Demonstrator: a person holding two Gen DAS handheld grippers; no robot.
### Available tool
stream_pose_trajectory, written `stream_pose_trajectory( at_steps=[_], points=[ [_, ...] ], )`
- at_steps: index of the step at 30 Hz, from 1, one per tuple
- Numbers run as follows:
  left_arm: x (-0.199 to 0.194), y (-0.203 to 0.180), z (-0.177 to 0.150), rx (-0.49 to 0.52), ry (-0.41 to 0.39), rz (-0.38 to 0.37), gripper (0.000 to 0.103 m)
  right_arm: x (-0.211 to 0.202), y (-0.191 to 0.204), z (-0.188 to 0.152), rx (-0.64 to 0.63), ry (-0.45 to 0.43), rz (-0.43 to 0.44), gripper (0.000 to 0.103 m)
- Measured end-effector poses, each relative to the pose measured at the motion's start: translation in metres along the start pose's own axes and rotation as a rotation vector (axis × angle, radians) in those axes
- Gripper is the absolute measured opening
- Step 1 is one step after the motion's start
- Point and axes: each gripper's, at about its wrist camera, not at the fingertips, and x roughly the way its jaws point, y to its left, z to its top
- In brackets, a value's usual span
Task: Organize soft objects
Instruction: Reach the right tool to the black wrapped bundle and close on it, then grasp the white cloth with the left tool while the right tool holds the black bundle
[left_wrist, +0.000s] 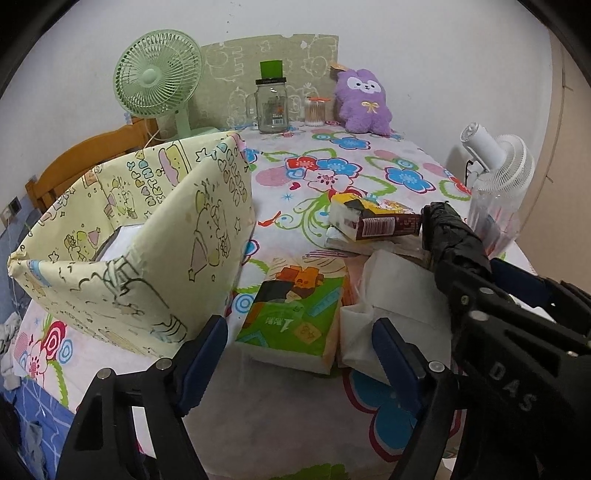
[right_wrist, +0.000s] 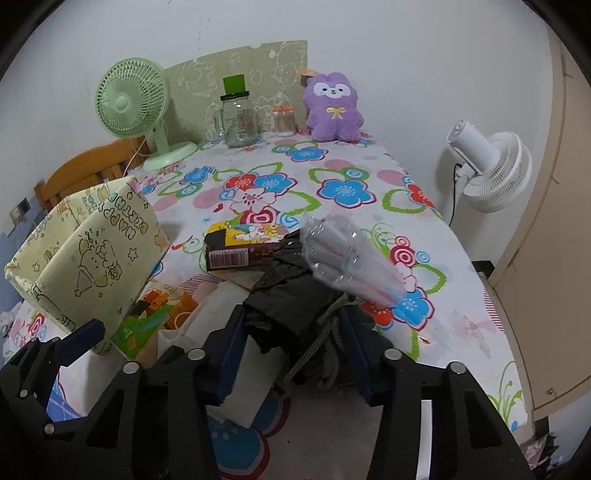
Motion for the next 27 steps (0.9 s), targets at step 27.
stream_pose_trajectory(
  at_steps=[27],
  points=[
    [-0.005, 0.014, -0.017, -0.042, 0.01, -0.005, 0.07, -0.018, 0.029, -0.001, -0.061, -0.05, 0.027, 0.035]
  ],
)
